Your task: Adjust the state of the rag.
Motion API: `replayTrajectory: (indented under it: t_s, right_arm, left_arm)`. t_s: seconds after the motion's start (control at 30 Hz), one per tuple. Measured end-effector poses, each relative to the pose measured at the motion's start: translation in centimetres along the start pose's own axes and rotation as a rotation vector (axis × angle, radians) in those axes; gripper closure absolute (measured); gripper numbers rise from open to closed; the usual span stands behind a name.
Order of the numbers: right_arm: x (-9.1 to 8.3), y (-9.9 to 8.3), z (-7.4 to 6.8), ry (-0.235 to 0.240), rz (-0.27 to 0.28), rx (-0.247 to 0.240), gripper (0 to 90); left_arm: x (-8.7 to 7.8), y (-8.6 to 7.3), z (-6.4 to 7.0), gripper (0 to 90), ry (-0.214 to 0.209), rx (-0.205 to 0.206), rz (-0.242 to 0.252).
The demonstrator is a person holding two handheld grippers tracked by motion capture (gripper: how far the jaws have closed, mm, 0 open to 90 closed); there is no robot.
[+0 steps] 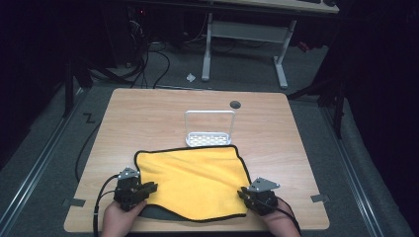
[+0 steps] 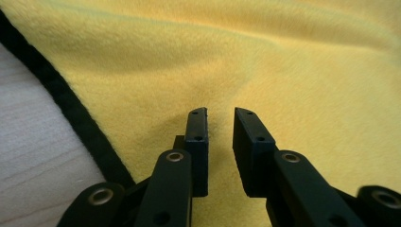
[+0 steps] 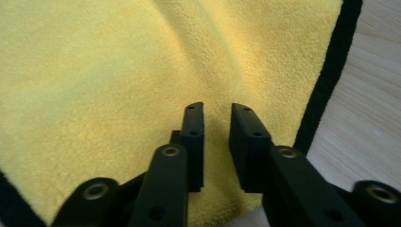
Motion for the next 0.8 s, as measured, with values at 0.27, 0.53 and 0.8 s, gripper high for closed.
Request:
replayTrajectory:
  t_s: [0.27, 0.53, 0.8]
  right_arm:
    - [-0.8, 2.7, 2.4, -0.066, 0.121, 0.059, 69.7]
    - [4.3, 7.0, 5.8, -0.131, 0.096, 0.137, 66.3]
    - [3.4, 5.3, 4.9, -0.137, 0.065, 0.135, 59.3]
  left_arm:
    - [-1.8, -1.8, 0.0, 78.4, 0.013, 0.012, -0.003]
    - [-3.3, -2.7, -1.4, 81.5, 0.066, -0.011, 0.004]
    - [-3.4, -2.7, -1.8, 79.8, 0.06, -0.021, 0.018]
Point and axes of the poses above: each handheld gripper's, and its own axes: x roughly forward along the jaws, y roughly out of its top, z roughly to its right, the point moved 1 cm from there along x, roughly forward along the jaws
